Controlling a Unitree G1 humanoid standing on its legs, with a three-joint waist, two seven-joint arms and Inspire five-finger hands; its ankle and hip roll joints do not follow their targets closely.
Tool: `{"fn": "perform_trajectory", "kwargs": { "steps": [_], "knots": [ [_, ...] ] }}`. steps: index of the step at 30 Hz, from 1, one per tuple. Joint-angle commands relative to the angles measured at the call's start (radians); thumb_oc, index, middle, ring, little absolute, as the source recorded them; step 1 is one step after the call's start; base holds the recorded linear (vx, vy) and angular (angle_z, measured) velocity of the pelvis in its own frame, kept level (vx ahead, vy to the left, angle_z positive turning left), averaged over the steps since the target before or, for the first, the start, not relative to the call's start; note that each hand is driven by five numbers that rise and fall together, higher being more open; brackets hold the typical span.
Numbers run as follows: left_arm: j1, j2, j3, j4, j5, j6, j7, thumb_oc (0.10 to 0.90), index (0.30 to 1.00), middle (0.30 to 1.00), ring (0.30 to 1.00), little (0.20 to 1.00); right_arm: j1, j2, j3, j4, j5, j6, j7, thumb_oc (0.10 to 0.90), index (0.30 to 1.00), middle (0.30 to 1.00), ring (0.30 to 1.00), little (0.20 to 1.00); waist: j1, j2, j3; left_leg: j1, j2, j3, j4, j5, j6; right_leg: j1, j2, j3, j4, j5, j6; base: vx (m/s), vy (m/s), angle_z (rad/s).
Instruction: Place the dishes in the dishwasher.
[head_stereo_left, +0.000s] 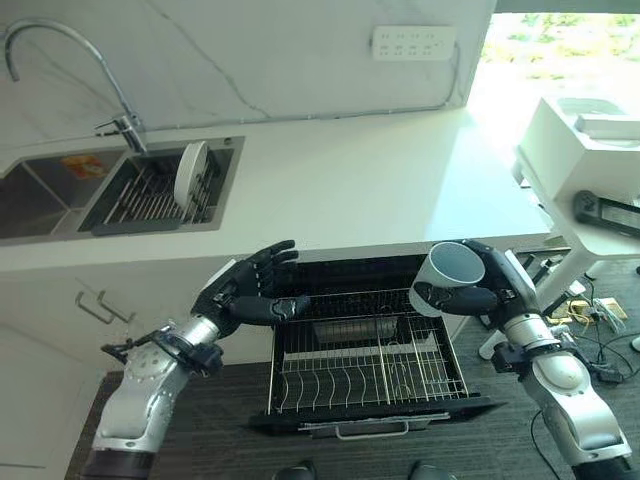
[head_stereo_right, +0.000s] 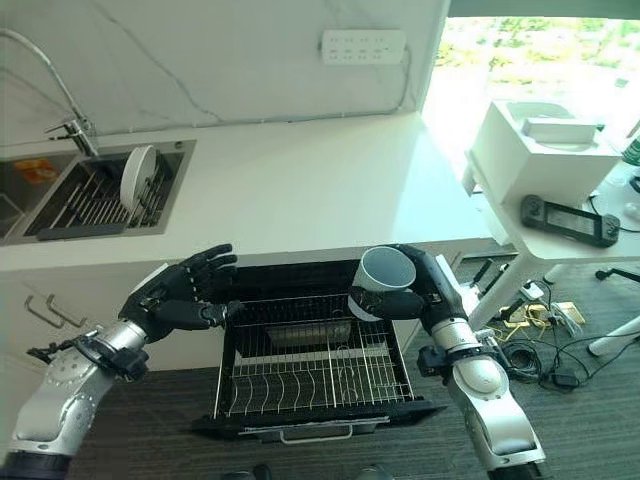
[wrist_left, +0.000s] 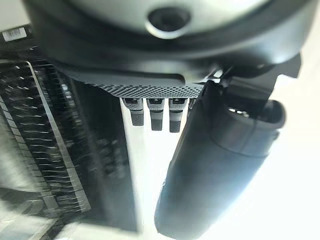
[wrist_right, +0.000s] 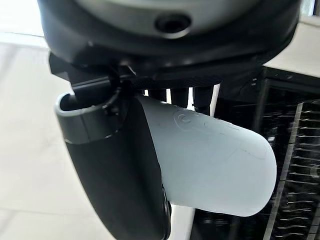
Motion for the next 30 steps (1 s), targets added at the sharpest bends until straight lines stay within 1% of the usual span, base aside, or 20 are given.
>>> {"fn": "perform_trajectory", "kwargs": {
  "steps": [1,3,6,13,14,18,22,26,30],
  "knots": [
    [-0.069,0.032,0.04,-0.12,-0.077,-0.176,0.046,0.8,0.9,0.9,0.9,0.9,-0.101,0.01,-0.078,-0.058,-0.047,-0.053,-0.013,0.4,0.3,0.3,0.3,0.3,-0.007,-0.025,-0.049,0.021,0.015,-0.019,0.059,-0.112,0.011,0.018,-0.019,-0.004,-0.014,-0.031,0.04,0.0,-0.05,0.1],
    [-0.067,0.013,0.035,-0.121,-0.09,-0.184,0.048,0.8,0.9,0.9,0.9,0.9,-0.103,0.017,-0.069,-0.024,-0.062,-0.035,-0.012,0.4,0.3,0.3,0.3,0.3,-0.004,-0.032,-0.047,0.021,0.015,-0.022,0.059,-0.112,0.01,0.019,-0.018,-0.006,-0.014,-0.03,0.039,0.0,-0.043,0.08],
    [-0.072,-0.004,0.019,-0.118,-0.098,-0.188,0.048,0.8,0.9,0.9,0.9,0.9,-0.107,0.025,-0.055,0.037,-0.078,-0.025,-0.021,0.4,0.3,0.3,0.3,0.3,0.001,-0.041,-0.046,0.023,0.016,-0.026,0.059,-0.111,0.009,0.022,-0.016,-0.01,-0.014,-0.029,0.039,0.01,-0.043,0.09],
    [-0.077,-0.007,-0.015,-0.1,-0.131,-0.203,0.032,0.8,0.9,0.9,0.9,0.9,-0.121,0.036,-0.017,0.178,-0.102,-0.002,-0.035,0.4,0.3,0.3,0.3,0.3,0.014,-0.053,-0.042,0.028,0.02,-0.03,0.059,-0.108,0.006,0.031,-0.014,-0.017,-0.014,-0.027,0.038,0.01,-0.036,0.03],
    [-0.075,-0.006,-0.016,-0.095,-0.149,-0.221,0.015,0.8,0.9,0.9,0.9,0.9,-0.121,0.038,-0.008,0.22,-0.115,0.006,-0.024,0.4,0.3,0.3,0.3,0.3,0.018,-0.054,-0.041,0.029,0.02,-0.031,0.059,-0.108,0.005,0.033,-0.015,-0.021,-0.014,-0.028,0.038,0.01,-0.03,0.03],
    [-0.076,-0.01,-0.023,-0.102,-0.165,-0.25,-0.01,0.8,0.9,0.9,0.9,0.9,-0.121,0.052,0.014,0.297,-0.129,0.019,-0.017,0.4,0.3,0.3,0.3,0.3,0.026,-0.058,-0.042,0.034,0.019,-0.034,0.059,-0.108,0.003,0.041,-0.016,-0.03,-0.014,-0.029,0.037,0.01,-0.012,0.02],
    [-0.082,-0.005,-0.03,-0.113,-0.172,-0.273,-0.016,0.8,0.9,0.9,0.9,0.9,-0.131,0.062,0.039,0.363,-0.141,0.013,-0.031,0.4,0.3,0.3,0.3,0.3,0.032,-0.057,-0.042,0.037,0.019,-0.037,0.059,-0.108,0.001,0.047,-0.018,-0.036,-0.014,-0.029,0.037,0.0,-0.007,0.03],
    [-0.097,-0.001,-0.04,-0.117,-0.187,-0.286,-0.023,0.8,0.9,0.9,0.9,0.9,-0.158,0.061,0.058,0.445,-0.127,-0.007,-0.043,0.4,0.3,0.3,0.3,0.3,0.04,-0.054,-0.042,0.042,0.017,-0.043,0.059,-0.109,0.0,0.054,-0.018,-0.04,-0.014,-0.032,0.035,0.01,-0.012,0.09],
    [-0.107,0.0,-0.053,-0.125,-0.178,-0.301,-0.024,0.8,0.9,0.9,0.9,0.9,-0.188,0.055,0.079,0.526,-0.118,-0.011,-0.046,0.4,0.3,0.3,0.3,0.3,0.052,-0.052,-0.046,0.045,0.014,-0.049,0.059,-0.111,-0.001,0.06,-0.017,-0.044,-0.014,-0.036,0.034,0.0,-0.004,0.01]
  ]
}}
